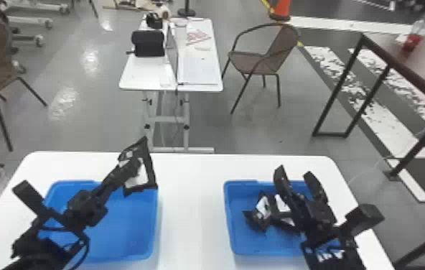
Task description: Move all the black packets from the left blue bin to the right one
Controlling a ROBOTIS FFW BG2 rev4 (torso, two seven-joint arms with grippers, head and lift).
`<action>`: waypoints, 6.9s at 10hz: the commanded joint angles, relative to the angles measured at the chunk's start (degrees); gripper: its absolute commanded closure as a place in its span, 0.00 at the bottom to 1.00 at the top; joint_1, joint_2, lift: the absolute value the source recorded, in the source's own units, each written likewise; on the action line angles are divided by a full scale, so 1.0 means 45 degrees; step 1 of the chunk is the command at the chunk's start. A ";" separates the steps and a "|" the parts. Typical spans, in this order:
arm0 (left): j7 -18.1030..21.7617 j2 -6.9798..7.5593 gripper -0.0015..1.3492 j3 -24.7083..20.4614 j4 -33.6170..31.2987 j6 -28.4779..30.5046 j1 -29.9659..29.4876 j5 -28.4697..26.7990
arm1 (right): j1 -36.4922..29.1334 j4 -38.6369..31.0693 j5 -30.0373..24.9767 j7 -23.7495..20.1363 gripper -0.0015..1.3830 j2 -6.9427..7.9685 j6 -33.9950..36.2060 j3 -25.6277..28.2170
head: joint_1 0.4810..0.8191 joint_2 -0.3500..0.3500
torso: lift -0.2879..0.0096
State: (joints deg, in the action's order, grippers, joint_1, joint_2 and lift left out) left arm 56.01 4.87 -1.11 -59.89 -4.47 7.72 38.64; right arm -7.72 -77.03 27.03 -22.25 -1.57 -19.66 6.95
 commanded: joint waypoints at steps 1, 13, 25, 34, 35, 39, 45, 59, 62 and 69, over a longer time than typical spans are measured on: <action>0.0737 -0.0144 0.90 0.0364 0.0126 0.0094 0.0764 0.0788 | 0.0369 0.0203 -0.0011 -0.0447 0.14 -0.0119 0.0325 -0.0431 | 0.63 0.30 | 0.97; 0.1772 -0.1115 0.90 0.3313 0.5614 -0.0453 0.4534 0.2195 | 0.1833 -0.0285 -0.0089 -0.4060 0.14 -0.0315 0.3431 -0.2092 | 0.63 0.39 | 0.97; 0.1127 -0.1115 0.89 0.4329 0.5614 -0.0355 0.4514 0.2781 | 0.2400 0.0692 0.0341 -0.4177 0.93 -0.0041 0.3607 -0.2853 | 0.63 0.41 | 0.97; -0.3638 0.0246 0.00 0.0852 -0.3116 0.0719 -0.1814 0.0574 | 0.2419 0.3152 -0.2648 -0.3884 0.93 -0.0920 0.4115 0.2010 | 0.63 0.31 | 0.97; -0.4420 0.0110 0.00 0.0247 -0.4523 0.0914 -0.2810 -0.0383 | 0.2126 0.3133 -0.2804 -0.3884 0.93 -0.1174 0.4896 0.2127 | 0.63 0.30 | 0.97; -0.5748 -0.1115 0.00 -0.1746 -0.8370 0.1852 -0.5291 -0.4114 | 0.0876 0.1063 -0.4796 -0.3161 0.13 -0.0608 0.6185 0.4100 | 0.63 0.30 | 0.97; -0.5826 -0.1115 0.00 -0.2839 -0.9562 0.1285 -0.6267 -0.5852 | -0.2053 -0.2726 -0.5558 -0.1404 0.16 0.0361 0.2474 0.5311 | 0.63 0.17 | 0.97; -0.6959 -0.1115 0.01 -0.2078 -1.0245 -0.0883 -0.8533 -0.8391 | -0.5745 -0.4699 -0.4679 -0.1013 0.08 0.0361 -0.0358 0.3748 | 0.63 0.22 | 0.97; -0.6959 -0.1115 0.10 -0.2000 -1.0148 -0.0902 -0.8396 -0.8079 | -0.5510 -0.4562 -0.4445 -0.1013 0.09 0.0361 -0.0319 0.3651 | 0.63 0.23 | 0.97; -0.6861 -0.1115 0.11 -0.1843 -1.0109 -0.0453 -0.8357 -0.7825 | -0.5491 -0.4543 -0.4288 -0.1052 0.09 0.0361 -0.0221 0.3612 | 0.63 0.22 | 0.97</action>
State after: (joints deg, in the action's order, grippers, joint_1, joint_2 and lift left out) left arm 25.13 0.09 -9.40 -105.37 -6.61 -29.91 3.38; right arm -32.43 -97.48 7.73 -26.98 -0.09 -20.76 23.20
